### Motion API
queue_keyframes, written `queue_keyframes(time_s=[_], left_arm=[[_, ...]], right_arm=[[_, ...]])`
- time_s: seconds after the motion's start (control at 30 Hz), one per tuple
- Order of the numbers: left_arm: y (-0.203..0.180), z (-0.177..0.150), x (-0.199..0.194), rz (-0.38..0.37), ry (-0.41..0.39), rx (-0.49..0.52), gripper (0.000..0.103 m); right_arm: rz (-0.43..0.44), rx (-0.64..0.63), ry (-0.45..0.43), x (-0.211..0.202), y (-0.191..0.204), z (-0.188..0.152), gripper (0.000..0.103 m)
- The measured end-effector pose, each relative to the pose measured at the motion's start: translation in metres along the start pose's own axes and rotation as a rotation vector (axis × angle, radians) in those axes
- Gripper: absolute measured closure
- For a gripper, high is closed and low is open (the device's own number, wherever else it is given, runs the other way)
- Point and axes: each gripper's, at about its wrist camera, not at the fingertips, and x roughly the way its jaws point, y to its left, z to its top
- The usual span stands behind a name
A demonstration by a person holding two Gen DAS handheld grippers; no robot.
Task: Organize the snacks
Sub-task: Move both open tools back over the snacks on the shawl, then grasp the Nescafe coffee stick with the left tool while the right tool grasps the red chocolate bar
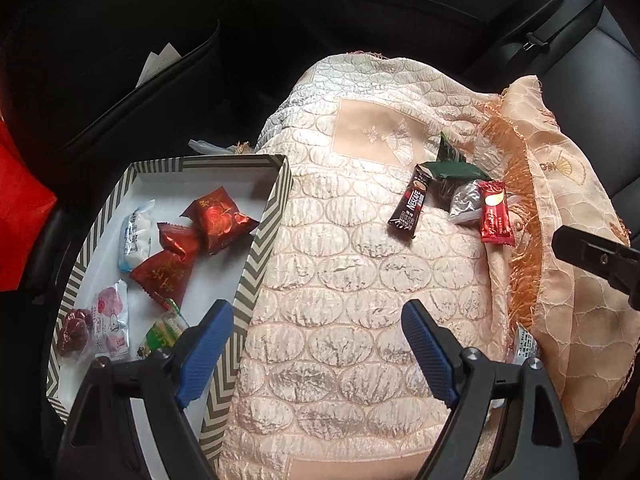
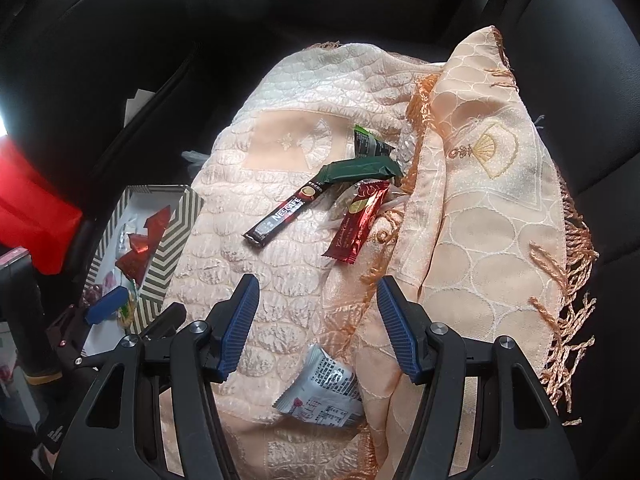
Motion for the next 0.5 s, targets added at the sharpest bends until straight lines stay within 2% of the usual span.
queue_keyframes(time_s=[0.3, 0.5], left_arm=[[-0.022, 0.037, 0.029, -0.013, 0.009, 0.067, 0.015], [-0.041, 0.062, 0.051, -0.05, 0.03, 0.115, 0.015]], right_arm=[[-0.005, 0.044, -0.013, 0.009, -0.014, 0.027, 0.042], [-0.019, 0.088, -0.014, 0.019, -0.027, 0.042, 0.042]])
